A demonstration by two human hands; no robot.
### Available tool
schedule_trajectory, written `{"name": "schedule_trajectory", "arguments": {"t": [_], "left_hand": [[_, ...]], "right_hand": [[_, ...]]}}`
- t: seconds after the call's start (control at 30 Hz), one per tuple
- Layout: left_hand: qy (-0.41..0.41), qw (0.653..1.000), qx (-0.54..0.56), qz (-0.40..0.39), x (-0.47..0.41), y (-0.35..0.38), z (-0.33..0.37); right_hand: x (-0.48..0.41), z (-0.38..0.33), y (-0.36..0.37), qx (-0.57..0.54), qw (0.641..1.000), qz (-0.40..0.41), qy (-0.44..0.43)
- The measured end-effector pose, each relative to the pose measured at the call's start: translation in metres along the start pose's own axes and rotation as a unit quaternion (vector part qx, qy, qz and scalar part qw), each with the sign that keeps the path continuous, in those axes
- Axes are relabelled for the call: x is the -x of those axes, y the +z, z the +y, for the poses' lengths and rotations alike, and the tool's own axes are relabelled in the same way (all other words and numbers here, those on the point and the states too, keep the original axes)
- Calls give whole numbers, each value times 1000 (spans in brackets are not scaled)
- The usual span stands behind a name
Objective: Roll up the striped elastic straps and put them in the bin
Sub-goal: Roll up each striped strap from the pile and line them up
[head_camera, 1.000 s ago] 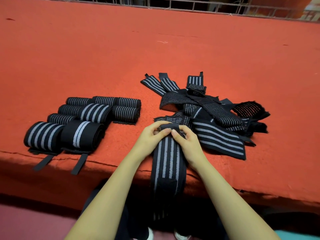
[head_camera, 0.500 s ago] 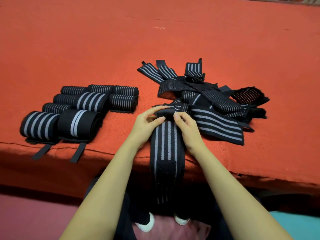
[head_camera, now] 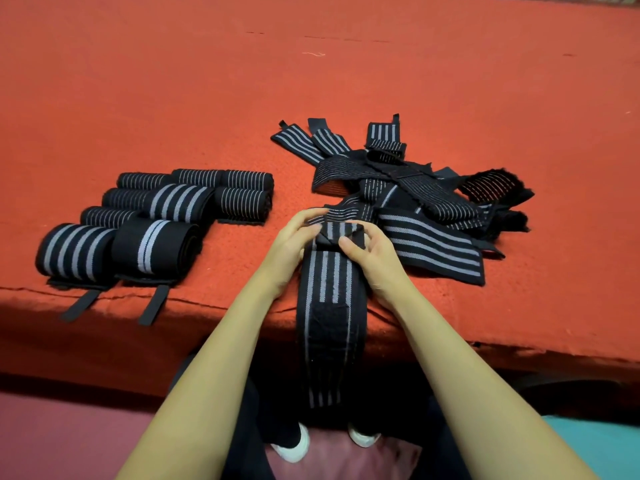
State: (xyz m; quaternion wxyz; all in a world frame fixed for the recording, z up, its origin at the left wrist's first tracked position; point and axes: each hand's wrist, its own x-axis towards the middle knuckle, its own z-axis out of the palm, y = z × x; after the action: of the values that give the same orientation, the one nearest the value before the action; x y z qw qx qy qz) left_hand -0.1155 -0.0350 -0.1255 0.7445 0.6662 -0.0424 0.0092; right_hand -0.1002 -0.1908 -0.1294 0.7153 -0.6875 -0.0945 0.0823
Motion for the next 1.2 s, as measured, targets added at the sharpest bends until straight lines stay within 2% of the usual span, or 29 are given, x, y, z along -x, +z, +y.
{"name": "schedule_trajectory", "arguments": {"t": [0.1, 0.37, 0.47, 0.6, 0.83, 1.07, 1.13, 1.2], "left_hand": [[8, 996, -83, 6, 1, 4, -4], [73, 989, -125, 34, 4, 2, -5], [57, 992, -105, 31, 4, 4, -5], [59, 989, -130, 29, 3, 2, -4], [27, 981, -190, 25, 4, 17, -11], [40, 979, -195, 46, 8, 21, -10], [30, 986, -155, 47, 8, 18, -10], [10, 997, -68, 39, 7, 13, -6]], "right_hand": [[1, 3, 2, 29, 999, 20, -17], [1, 3, 4, 74, 996, 25, -42], [1, 5, 0, 76, 995, 27, -60], [0, 5, 1, 73, 994, 23, -75], [-3, 1, 10, 93, 995, 20, -21], [-2, 3, 7, 90, 996, -28, -5], [-1, 4, 4, 56, 997, -53, -1], [0, 4, 0, 26, 998, -60, -10]]}}
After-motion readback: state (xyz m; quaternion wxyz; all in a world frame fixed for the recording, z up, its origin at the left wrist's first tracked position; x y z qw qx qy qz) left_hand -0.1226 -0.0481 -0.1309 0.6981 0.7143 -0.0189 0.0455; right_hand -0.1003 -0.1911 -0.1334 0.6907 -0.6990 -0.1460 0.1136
